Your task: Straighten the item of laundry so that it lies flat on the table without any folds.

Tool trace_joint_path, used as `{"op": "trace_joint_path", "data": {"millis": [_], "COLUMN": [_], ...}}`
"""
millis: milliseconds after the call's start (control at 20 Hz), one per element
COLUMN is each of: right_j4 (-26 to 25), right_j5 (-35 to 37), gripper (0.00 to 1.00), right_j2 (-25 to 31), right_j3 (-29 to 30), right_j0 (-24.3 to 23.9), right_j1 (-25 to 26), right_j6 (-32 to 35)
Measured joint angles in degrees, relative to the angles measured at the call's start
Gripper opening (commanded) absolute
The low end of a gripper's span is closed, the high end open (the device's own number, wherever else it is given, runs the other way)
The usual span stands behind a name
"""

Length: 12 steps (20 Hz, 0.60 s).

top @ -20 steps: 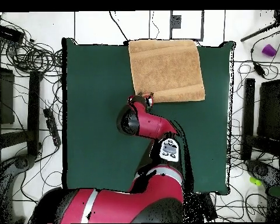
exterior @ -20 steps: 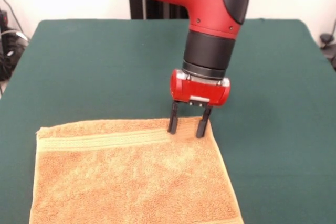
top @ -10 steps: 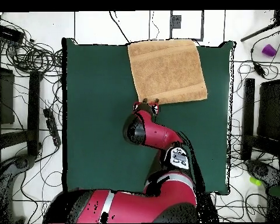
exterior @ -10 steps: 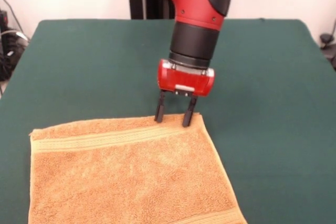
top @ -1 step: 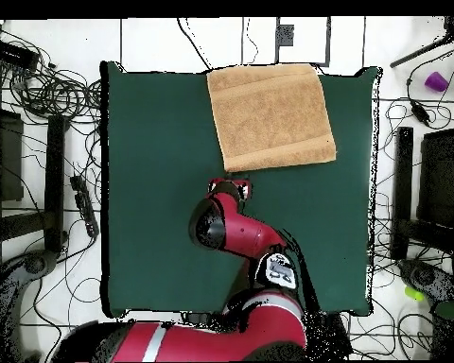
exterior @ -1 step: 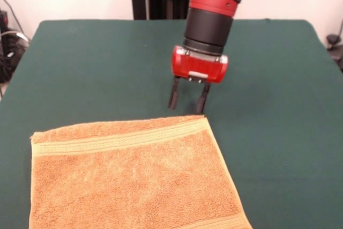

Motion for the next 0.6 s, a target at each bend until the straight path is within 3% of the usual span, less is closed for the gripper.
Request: {"op": "trace_joint_path", "data": {"millis": [350,550,600], "right_j4": [2.0,2.8,2.8], "right_j5": [0.9,8.8,13.7], "gripper": [1.00,1.00,1.00], "right_j2": [0.0,-0.9,-1.4], "right_j3": [3.6,2.7,1.7], "right_j0": [0.3,1.0,1.3], "right_j1": [-3.4,-6.6,-7.8], "right_j6": [3.2,3.3,3.3]}}
